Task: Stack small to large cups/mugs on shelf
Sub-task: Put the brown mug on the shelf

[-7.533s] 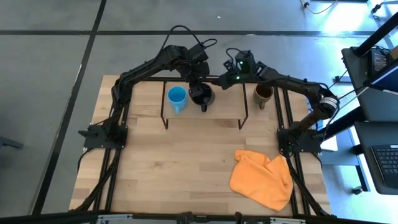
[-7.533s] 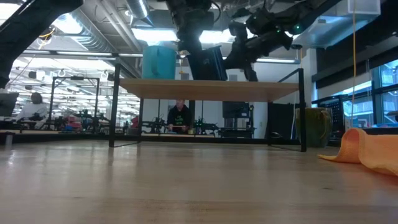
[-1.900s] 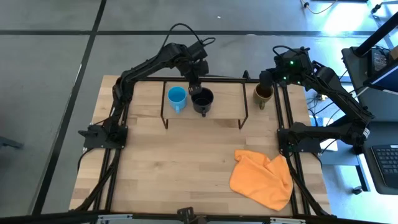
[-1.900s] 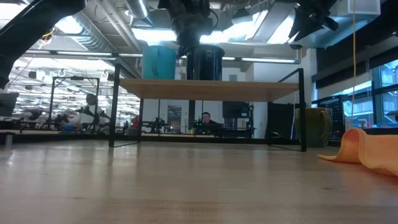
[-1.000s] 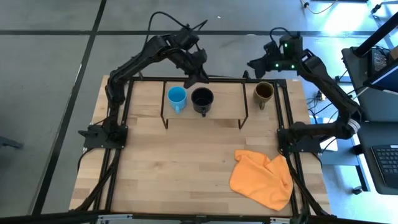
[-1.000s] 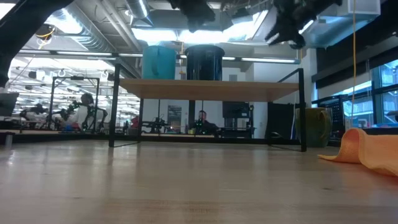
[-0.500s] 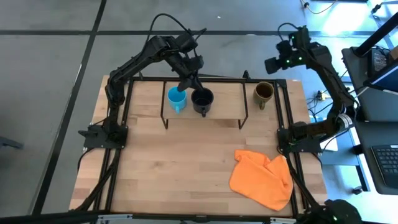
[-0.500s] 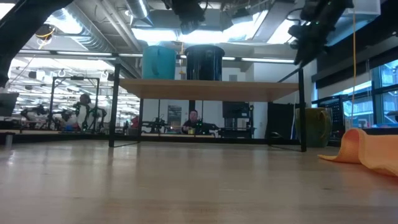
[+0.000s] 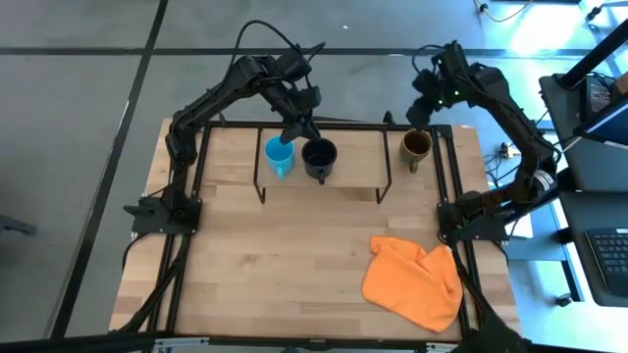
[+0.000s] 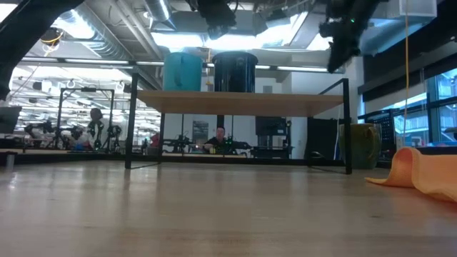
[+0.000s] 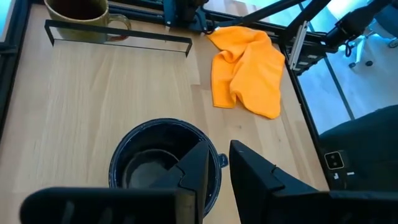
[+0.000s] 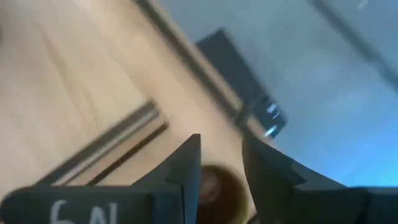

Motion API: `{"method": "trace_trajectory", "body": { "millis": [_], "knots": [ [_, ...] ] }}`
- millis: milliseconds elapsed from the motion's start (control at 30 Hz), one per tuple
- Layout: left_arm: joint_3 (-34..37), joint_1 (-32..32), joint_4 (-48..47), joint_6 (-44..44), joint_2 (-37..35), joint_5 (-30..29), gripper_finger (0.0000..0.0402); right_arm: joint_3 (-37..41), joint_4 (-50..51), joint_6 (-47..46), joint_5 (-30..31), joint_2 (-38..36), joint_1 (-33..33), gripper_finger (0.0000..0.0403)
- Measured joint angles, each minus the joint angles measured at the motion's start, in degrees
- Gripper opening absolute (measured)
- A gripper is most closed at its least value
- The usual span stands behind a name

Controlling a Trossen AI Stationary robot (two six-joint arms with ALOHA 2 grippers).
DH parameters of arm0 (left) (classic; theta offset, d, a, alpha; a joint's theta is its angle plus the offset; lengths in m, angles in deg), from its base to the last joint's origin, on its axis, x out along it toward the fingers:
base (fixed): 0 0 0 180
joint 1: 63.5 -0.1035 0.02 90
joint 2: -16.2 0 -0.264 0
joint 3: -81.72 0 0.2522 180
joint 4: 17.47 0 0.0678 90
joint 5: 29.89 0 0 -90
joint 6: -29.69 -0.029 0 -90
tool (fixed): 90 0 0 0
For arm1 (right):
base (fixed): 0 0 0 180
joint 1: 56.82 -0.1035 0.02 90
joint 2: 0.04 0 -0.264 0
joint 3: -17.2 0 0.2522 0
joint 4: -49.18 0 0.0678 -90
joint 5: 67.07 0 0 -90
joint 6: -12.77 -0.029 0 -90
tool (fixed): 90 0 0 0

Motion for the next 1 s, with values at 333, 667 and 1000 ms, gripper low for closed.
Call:
{"method": "trace_trajectory", "body": {
  "millis": [333, 667, 1000],
  "knots": [
    [0.0, 0.0, -0.02, -0.03, 0.0, 0.0, 0.0061, -16.96, 20.35, -16.79, -20.22, 6.84, -10.69, 0.0118],
    [0.0, 0.41, 0.0, -0.56, 0.01, 0.16, 0.0061, -15.14, 16.8, -31.73, -41.78, -2.61, -20.93, 0.0118],
    [0.0, 2.93, 2.33, -1.69, 0.02, 0.43, 0.0061, -15.26, -43.08, -35.38, -13.73, -11.76, -36.17, 0.0118]
  ]
}}
